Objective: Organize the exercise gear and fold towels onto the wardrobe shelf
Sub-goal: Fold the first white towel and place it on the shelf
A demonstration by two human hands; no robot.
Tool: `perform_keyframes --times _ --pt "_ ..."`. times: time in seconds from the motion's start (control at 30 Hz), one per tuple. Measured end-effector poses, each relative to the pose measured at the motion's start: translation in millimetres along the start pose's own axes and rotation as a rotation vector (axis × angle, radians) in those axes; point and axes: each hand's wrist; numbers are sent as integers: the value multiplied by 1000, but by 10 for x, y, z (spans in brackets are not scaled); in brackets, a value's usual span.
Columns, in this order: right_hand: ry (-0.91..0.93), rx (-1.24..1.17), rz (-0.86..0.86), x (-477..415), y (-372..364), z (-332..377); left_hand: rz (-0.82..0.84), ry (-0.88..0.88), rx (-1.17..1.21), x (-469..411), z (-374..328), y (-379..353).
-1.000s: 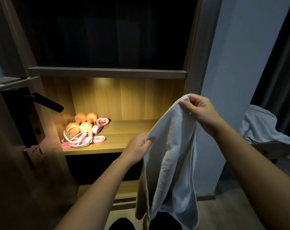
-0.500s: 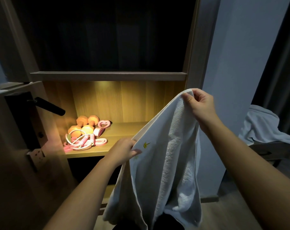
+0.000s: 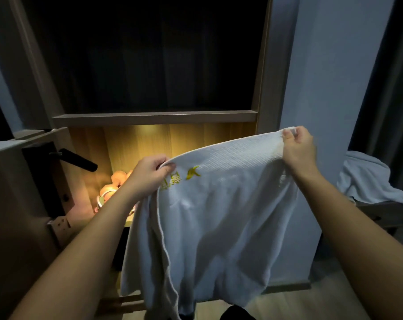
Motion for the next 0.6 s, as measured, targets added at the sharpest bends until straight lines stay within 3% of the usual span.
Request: perform_keyframes --times 0.13,0.27,0.43,0.53,0.6 --pt "-63 48 23 102 101 48 364 235 247 92 -224 299" --pt "-153 237 197 295 158 3 621 452 284 305 -206 213" --pt "-328 586 835 847 189 -268 854 571 284 817 104 -436" --pt "-363 591 1148 1408 180 -552 885 512 138 1131 275 -956" --pt "-379 508 1269 1806 143 -748 860 476 71 1320 349 -1277"
Point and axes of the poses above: each hand's wrist, its own x-axis away from the middle knuckle, its own y-axis out of the back of the hand, z = x × y, and after that the axes turned 3 degrees about -x, right-handed
